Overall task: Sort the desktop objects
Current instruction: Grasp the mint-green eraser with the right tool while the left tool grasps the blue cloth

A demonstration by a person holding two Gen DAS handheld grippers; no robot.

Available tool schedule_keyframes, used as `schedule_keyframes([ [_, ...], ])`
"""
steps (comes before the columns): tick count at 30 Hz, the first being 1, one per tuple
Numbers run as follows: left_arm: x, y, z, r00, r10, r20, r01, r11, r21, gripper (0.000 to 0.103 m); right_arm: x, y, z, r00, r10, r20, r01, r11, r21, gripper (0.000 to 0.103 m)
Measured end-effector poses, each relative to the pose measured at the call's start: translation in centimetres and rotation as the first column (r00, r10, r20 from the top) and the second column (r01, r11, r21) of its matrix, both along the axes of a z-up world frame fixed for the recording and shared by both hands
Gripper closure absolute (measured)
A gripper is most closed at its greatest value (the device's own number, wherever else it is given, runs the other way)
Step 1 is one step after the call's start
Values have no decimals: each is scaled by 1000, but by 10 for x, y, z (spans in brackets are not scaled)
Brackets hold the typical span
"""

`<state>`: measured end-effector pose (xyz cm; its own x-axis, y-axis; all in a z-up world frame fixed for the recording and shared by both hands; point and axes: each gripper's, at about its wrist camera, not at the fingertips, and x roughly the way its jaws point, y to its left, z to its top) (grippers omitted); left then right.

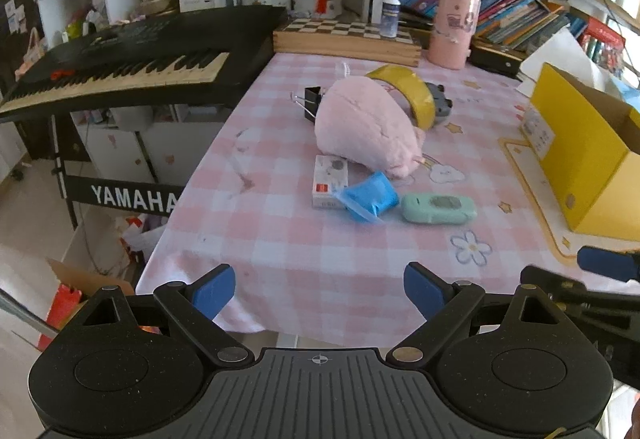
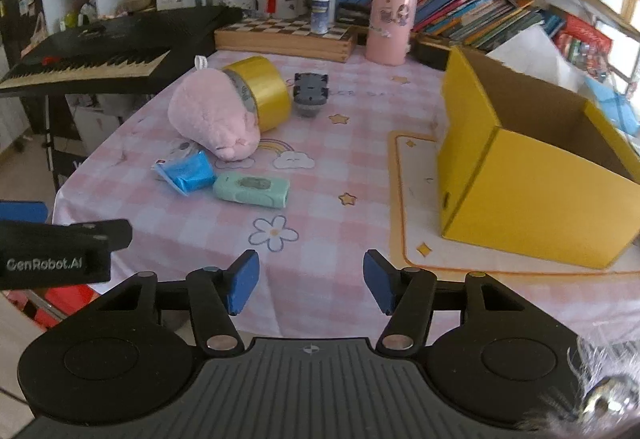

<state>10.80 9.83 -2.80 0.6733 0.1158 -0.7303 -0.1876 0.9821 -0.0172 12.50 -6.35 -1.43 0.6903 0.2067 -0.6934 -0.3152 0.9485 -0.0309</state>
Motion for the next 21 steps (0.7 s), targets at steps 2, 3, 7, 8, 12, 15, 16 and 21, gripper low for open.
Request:
schedule_keyframes([
  [2, 9, 0, -2, 1000, 1, -6, -1, 1000, 0, 11, 9, 1, -3, 1000, 22, -23, -22, 1000, 7, 44],
  [3, 13, 0, -2, 1000, 2, -8, -2, 1000, 0, 11, 14, 2, -4, 999, 34, -34, -34, 999, 15, 42],
  [7, 27, 1, -3, 1000, 5, -9, -5, 1000, -3, 14, 29, 8, -6, 996, 77, -52, -77, 997, 10, 31],
  [8, 31, 1, -3, 1000, 7, -9, -7, 1000, -5, 14, 33, 11, -6, 994, 92, -54, -92, 996, 5, 33],
  [12, 45, 5, -4, 1000, 17, 0, -17, 1000, -26, 20, 49, 18, -9, 985, 157, -73, -157, 988, 5, 44],
  [15, 54, 8, -5, 1000, 15, 4, -15, 999, -47, 26, 61, 24, -11, 976, 202, -76, -202, 979, 2, 51],
  [16, 57, 8, -6, 1000, 11, 3, -11, 999, -52, 29, 65, 26, -12, 974, 214, -78, -214, 977, 1, 51],
  [21, 69, 9, -5, 1000, -1, 9, 2, 998, -62, 34, 82, 38, -17, 956, 283, -78, -286, 958, -28, 51],
])
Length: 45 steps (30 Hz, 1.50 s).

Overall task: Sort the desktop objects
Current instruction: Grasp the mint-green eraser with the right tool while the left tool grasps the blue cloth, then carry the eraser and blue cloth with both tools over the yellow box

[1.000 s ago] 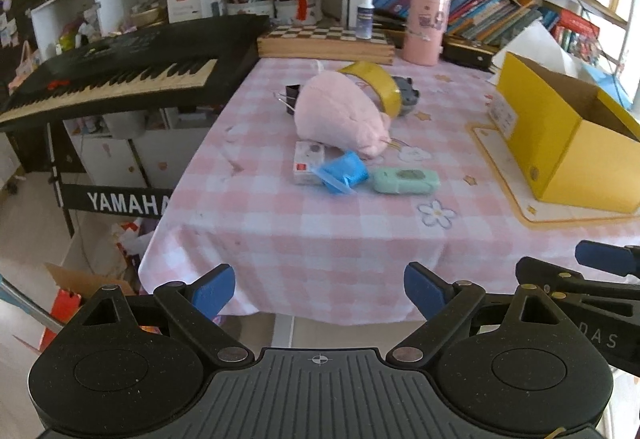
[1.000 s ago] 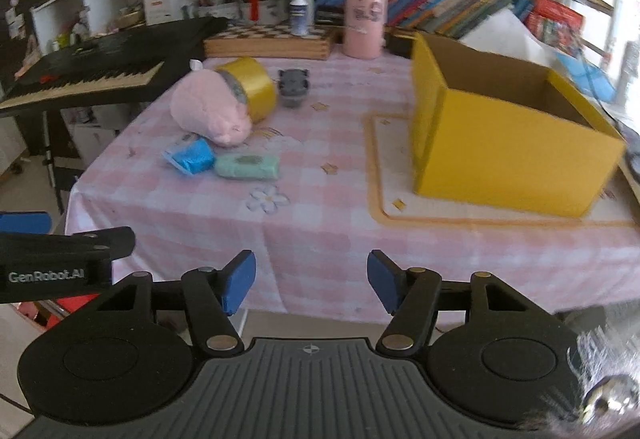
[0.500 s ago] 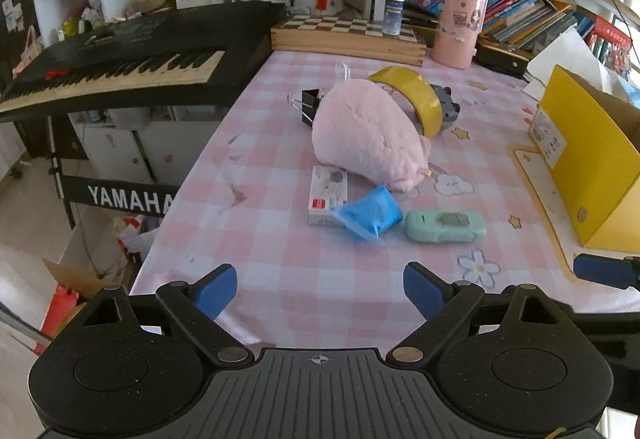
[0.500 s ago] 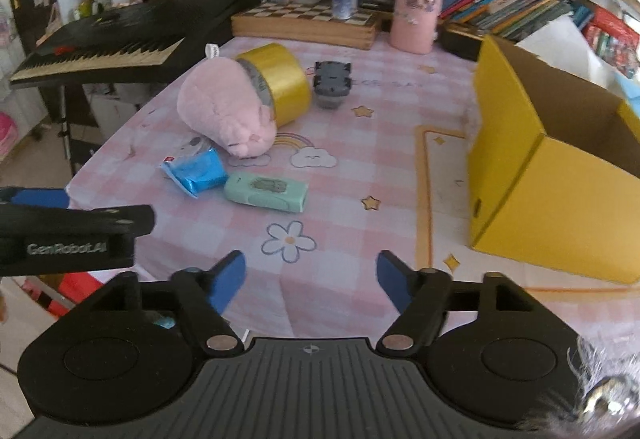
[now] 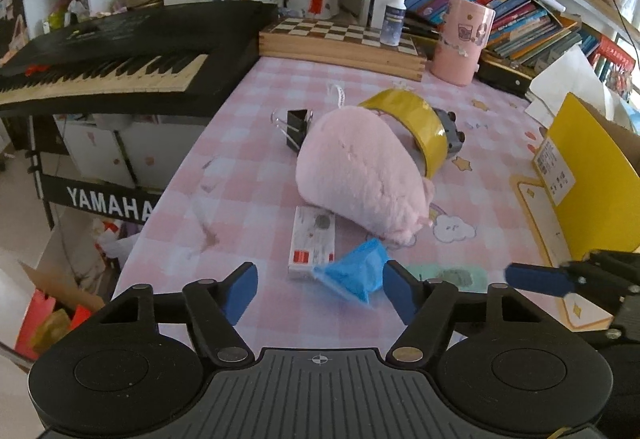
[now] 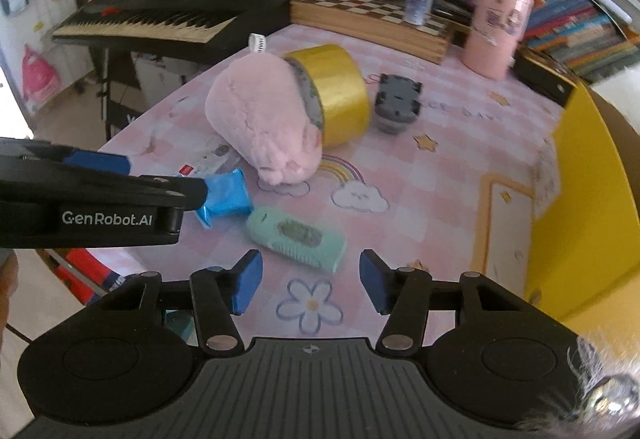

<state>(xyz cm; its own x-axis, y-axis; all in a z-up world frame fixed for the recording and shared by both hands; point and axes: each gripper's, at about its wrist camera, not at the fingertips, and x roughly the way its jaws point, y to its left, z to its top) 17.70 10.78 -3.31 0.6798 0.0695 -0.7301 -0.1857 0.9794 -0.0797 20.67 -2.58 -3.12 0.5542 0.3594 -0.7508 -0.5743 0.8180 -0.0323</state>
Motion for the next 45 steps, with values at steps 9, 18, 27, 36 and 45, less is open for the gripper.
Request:
schedule_keyframes([
  [9, 10, 1, -1, 1000, -21, -23, 21, 1000, -4, 36, 21, 25, -14, 990, 143, 7, -142, 988, -61, 53],
  [18, 25, -30, -13, 985, -158, -62, 159, 987, 3, 55, 34, -12, -19, 998, 25, -57, -27, 998, -48, 80],
  [27, 38, -50, -24, 967, -226, -120, 234, 970, 60, 58, 32, -35, -20, 997, -38, -66, 36, 999, -32, 79],
  [36, 30, -46, -21, 970, -227, -89, 230, 973, 24, 72, 33, -39, -19, 995, -54, -78, 55, 998, 4, 80],
  [45, -8, -41, 26, 974, -225, 37, 226, 973, -35, 72, 7, -49, 18, 996, -87, -22, 89, 992, 94, 80],
])
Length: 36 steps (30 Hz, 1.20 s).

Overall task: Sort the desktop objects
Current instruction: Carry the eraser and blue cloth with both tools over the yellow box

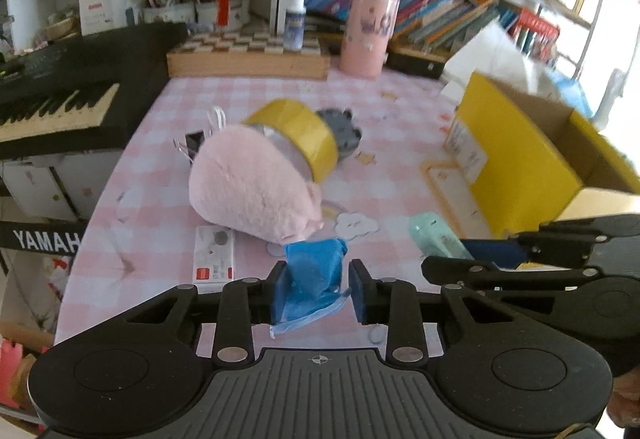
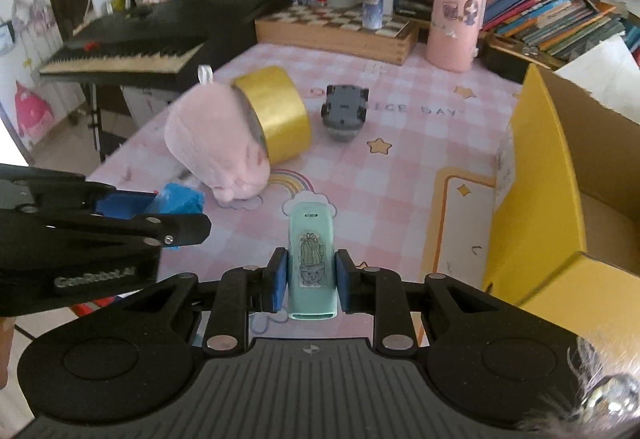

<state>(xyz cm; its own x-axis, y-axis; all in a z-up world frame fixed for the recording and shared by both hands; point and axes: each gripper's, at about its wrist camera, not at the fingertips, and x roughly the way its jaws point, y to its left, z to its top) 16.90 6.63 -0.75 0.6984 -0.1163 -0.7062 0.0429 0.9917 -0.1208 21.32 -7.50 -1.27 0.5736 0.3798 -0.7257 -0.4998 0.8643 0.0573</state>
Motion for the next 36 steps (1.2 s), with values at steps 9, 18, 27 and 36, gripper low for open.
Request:
schedule_keyframes([
  [9, -47, -6, 8, 999, -35, 5, 35, 999, -24, 72, -56, -24, 27, 996, -87, 34, 85, 995, 57, 80],
  [18, -106, -27, 15, 993, -116, 33, 117, 993, -20, 73, -123, -42, 27, 985, -170, 25, 167, 982, 83, 80],
  [27, -144, -61, 17, 971, -235, 42, 236, 971, -23, 73, -187, -75, 26, 958, -288, 8, 286, 954, 93, 80],
  [36, -149, -94, 19, 941, -334, 57, 335, 942, -1, 73, -211, -113, 23, 909, -416, -17, 415, 902, 118, 80],
])
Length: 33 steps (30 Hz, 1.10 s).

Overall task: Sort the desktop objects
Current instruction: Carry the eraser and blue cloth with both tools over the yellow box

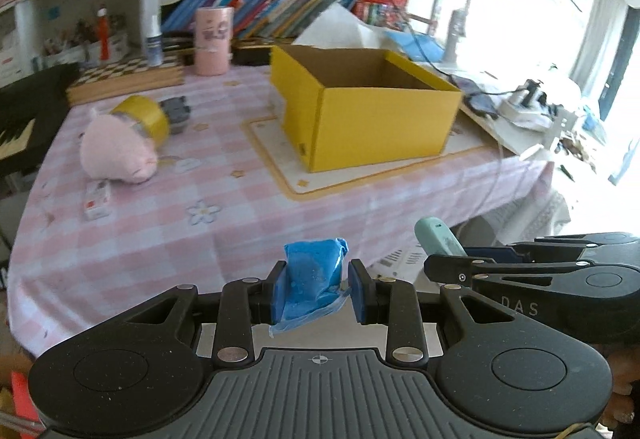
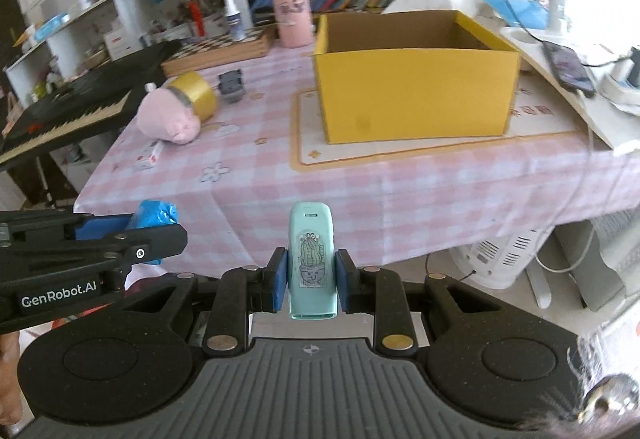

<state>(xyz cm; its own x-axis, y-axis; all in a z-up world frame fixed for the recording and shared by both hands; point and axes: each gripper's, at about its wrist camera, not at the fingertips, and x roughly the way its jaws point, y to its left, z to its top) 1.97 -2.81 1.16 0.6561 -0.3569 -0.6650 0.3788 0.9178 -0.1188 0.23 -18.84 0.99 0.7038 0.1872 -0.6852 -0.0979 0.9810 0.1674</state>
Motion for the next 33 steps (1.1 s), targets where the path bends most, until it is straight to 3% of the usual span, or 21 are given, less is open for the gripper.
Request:
schedule_keyframes([
  [9, 17, -43, -6, 996, -92, -17, 92, 996, 14, 73, 5, -40, -8, 996, -82, -33, 83, 997, 7, 80],
  [14, 37, -66, 1, 993, -110, 36, 108, 993, 49, 74, 24, -63, -10, 994, -103, -39, 103, 995, 13, 80],
  [21, 81, -93, 28, 983, -100, 155, 93, 994, 49, 74, 68, -101, 17, 990, -132, 53, 131, 991, 10, 80],
  [33, 153, -138, 51, 967, -9, 255, -2, 999, 42, 74, 158, -138, 56, 981, 5, 192, -1, 1000, -20, 80],
])
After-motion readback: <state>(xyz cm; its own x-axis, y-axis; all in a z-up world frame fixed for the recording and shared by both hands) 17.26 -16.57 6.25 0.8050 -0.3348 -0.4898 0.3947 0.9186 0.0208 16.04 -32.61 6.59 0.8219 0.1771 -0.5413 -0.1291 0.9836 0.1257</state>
